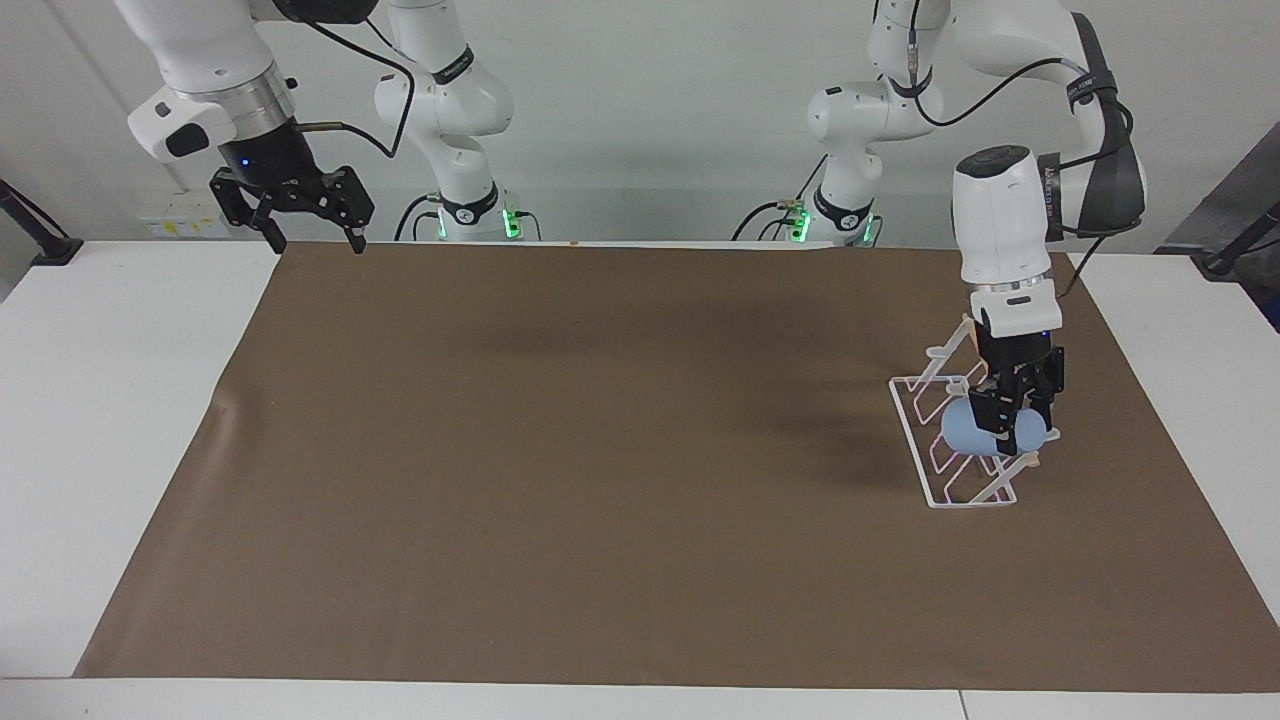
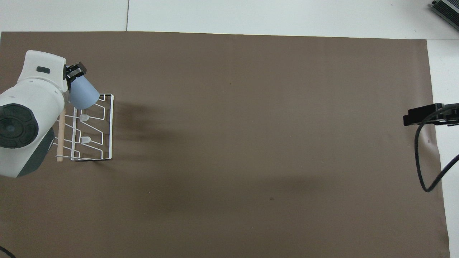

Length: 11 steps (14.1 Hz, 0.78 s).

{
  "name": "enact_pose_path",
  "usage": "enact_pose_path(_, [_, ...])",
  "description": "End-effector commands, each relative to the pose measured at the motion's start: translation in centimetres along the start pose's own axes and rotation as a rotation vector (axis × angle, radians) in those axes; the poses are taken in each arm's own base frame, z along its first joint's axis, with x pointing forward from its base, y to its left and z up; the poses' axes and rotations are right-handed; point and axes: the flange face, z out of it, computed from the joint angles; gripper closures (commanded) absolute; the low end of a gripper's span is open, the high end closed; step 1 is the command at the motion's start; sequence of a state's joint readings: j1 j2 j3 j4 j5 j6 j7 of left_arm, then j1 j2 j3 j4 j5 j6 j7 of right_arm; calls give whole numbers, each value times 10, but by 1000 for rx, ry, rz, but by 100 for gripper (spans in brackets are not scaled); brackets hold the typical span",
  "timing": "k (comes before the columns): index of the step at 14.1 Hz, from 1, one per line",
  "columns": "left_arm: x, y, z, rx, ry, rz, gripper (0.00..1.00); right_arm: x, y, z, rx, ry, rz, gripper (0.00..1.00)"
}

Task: Hang cup on cup holder
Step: 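Lower the cup onto the rack's top hook with the left gripper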

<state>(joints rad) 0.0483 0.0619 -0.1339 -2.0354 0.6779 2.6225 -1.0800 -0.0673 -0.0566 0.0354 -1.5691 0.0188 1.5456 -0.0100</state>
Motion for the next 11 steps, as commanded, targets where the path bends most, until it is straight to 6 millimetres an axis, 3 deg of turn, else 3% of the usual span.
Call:
enact_pose_path(1, [-5,-6,-6,-4,19,0,2,-5,-1,0,3,-10,13,0])
enact_pose_path(11, [15,-1,-11,19,16,2,0,-5,0,0,3,-10,15,0])
